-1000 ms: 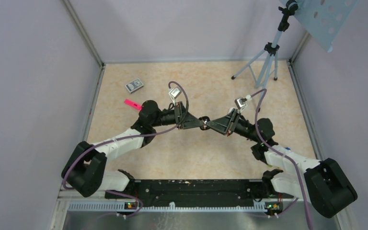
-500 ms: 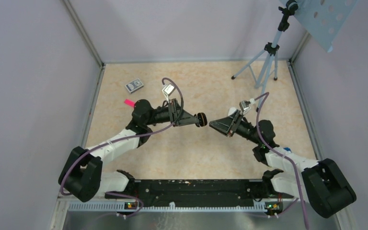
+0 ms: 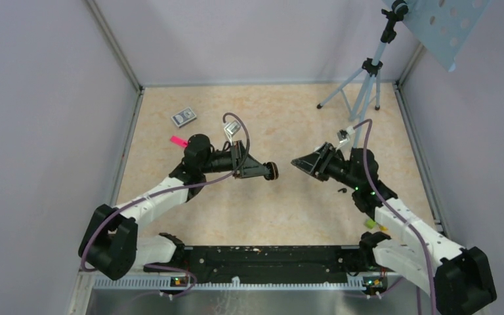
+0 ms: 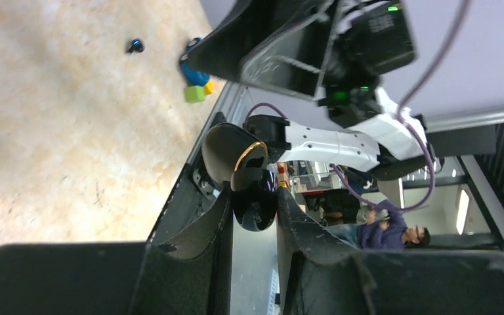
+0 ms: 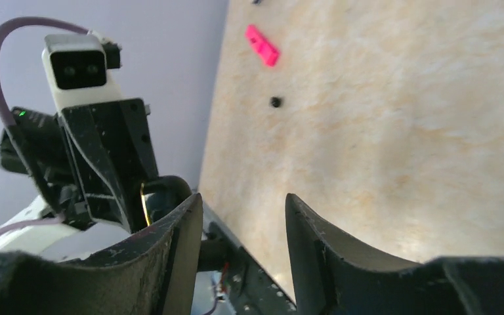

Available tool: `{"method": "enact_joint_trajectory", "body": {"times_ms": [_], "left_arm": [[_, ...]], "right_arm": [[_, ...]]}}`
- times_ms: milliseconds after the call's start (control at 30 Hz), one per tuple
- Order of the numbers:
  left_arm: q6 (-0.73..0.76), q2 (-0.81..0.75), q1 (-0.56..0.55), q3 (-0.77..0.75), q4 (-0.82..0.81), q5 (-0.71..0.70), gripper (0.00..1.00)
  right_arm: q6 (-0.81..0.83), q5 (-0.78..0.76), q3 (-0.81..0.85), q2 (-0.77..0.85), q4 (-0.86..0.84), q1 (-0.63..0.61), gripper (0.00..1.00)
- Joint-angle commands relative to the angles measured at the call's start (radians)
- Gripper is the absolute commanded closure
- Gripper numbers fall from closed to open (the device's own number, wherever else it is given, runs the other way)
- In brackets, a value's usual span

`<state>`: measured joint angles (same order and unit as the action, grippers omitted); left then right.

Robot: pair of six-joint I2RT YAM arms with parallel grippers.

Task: Insert the wireless bluetooth earbuds into the charging case
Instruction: Pass from the left arm to the right

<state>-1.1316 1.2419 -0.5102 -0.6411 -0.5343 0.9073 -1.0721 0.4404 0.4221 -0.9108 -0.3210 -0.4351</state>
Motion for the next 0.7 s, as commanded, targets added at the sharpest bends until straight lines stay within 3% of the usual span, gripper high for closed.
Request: {"method": "enact_joint_trajectory", "body": {"times_ms": [0, 100, 300, 433, 667], "left_arm": [[0.148, -0.026, 0.007, -0.070, 0.296, -0.041, 1.00], [0.205, -0.008, 0.008, -0.109, 0.425, -0.054, 1.00], [0.177, 0.046, 0.007, -0.122, 0.387, 0.103, 1.00], [0.171, 0.054, 0.008, -0.138, 0.381, 0.104, 1.00], [0.092, 0.083, 0.010, -0.128, 0.257, 0.138, 1.00]], "right_arm": [[0.317, -0.230, 0.172, 0.041, 0.552, 0.016, 0.52], [0.434, -0.248, 0.238, 0.051, 0.633, 0.015, 0.52], [0.417, 0.215, 0.215, 0.014, 0.321, 0.015, 0.44], [0.312, 0.273, 0.155, 0.041, 0.117, 0.015, 0.33], [0.218, 0.350, 0.104, -0.011, -0.010, 0.015, 0.31]]}}
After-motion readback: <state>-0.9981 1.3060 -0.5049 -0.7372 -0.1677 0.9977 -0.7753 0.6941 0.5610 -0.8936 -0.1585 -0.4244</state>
